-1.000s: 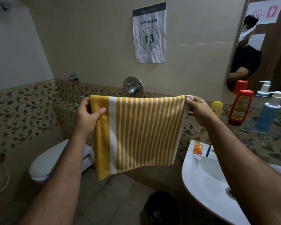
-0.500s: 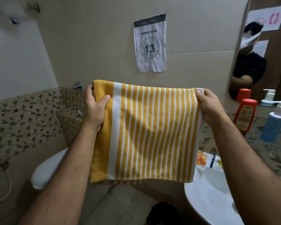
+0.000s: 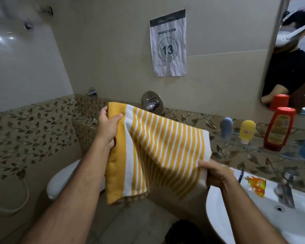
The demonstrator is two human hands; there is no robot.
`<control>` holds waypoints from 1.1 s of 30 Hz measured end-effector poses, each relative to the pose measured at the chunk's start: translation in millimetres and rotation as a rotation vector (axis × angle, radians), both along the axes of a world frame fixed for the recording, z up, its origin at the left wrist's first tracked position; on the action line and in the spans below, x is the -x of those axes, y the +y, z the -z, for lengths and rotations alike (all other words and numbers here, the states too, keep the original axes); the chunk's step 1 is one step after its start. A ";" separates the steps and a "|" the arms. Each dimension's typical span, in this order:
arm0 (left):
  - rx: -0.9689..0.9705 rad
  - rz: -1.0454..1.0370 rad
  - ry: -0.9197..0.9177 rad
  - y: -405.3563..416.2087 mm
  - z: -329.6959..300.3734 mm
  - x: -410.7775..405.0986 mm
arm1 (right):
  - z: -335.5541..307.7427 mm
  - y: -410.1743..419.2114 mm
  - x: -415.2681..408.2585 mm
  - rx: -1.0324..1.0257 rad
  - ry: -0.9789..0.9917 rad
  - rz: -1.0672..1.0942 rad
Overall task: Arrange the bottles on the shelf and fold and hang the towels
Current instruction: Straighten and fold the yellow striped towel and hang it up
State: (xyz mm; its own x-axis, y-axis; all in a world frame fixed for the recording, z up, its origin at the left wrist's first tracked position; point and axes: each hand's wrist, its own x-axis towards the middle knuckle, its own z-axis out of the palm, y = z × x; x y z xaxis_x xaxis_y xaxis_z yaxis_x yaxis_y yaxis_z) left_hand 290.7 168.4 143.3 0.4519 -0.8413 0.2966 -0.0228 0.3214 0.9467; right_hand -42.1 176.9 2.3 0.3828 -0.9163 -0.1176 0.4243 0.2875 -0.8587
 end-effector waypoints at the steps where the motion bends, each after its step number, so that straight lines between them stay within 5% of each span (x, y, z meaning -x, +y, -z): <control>1: -0.030 0.005 0.013 -0.5 0.5 -1.9 | 2.7 0.1 -3.6 0.028 0.032 -0.033; 9: -0.261 0.317 0.071 10.9 21.7 -47.4 | -46.7 -13.6 -25.4 0.134 0.037 0.310; 14: -0.383 0.407 0.032 14.7 49.5 -59.4 | -88.4 -15.0 -31.1 0.198 0.071 0.348; 25: -0.429 0.492 0.423 12.0 125.4 2.7 | -160.2 3.2 -66.9 0.365 -0.029 0.549; 33: -0.533 0.707 0.606 23.4 172.4 55.1 | -153.8 2.3 -50.0 0.367 -0.049 0.600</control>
